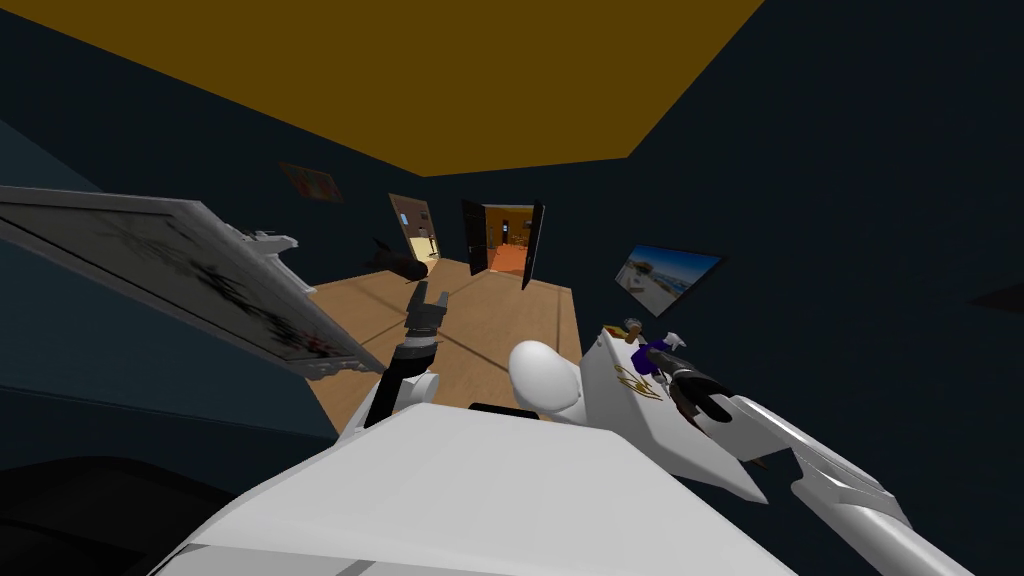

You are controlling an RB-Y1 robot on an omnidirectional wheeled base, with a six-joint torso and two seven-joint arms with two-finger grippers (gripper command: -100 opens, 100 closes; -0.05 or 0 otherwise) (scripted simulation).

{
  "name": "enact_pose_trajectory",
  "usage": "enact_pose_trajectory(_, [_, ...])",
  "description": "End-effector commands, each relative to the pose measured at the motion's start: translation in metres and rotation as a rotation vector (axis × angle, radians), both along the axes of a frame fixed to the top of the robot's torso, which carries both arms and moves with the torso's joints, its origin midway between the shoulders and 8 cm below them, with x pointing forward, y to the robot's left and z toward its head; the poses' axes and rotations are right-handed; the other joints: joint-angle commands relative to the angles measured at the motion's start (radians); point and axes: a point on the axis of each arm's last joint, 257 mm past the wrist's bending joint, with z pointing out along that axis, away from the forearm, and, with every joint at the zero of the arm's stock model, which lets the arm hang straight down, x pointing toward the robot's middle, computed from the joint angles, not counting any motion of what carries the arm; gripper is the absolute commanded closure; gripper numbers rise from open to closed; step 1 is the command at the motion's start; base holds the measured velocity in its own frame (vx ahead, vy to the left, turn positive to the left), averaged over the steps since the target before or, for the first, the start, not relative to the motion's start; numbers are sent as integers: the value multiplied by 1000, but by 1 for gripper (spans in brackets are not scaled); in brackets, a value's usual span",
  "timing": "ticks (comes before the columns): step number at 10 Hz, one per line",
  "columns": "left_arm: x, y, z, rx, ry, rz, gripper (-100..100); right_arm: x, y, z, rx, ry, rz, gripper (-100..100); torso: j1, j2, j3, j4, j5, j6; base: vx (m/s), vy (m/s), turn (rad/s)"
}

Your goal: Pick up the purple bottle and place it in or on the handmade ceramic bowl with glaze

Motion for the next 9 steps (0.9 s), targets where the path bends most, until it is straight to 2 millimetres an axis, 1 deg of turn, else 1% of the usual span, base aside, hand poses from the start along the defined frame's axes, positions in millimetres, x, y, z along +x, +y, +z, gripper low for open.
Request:
enact_pose_trajectory(1, [0,0,0,0,0,0,0,-14,1,-7,7,28,-22,100,0,0,0,0,0,0,28,-27,-20])
enact_pose_trajectory(2, [0,0,0,0,0,0,0,-7,15,-1,11,12,7,100,-1,0,0,-1,-1,2,30,-27,-38])
enact_pose_trajectory(3, [0,0,0,0,0,0,0,-3,21,2,12,5,20,100,-1,1,0,-1,-1,2,0,0,0])
enact_pose_trajectory(4, [0,0,0,0,0,0,0,-6,15,1,10,10,9,100,0,1,0,-1,-1,1,0,0,0])
enact_pose_trajectory(5, [0,0,0,0,0,0,0,-5,16,1,11,9,12,0,0,2,1,0,-1,2,0,0,0])
enact_pose_trajectory(6, [0,0,0,0,0,0,0,3,21,13,3,0,38,100,0,2,1,0,-1,2,-93,11,80])
enact_pose_trajectory(9, [0,0,0,0,0,0,0,14,26,31,-11,-8,70,100,2,15,9,3,1,2,-190,3,68])
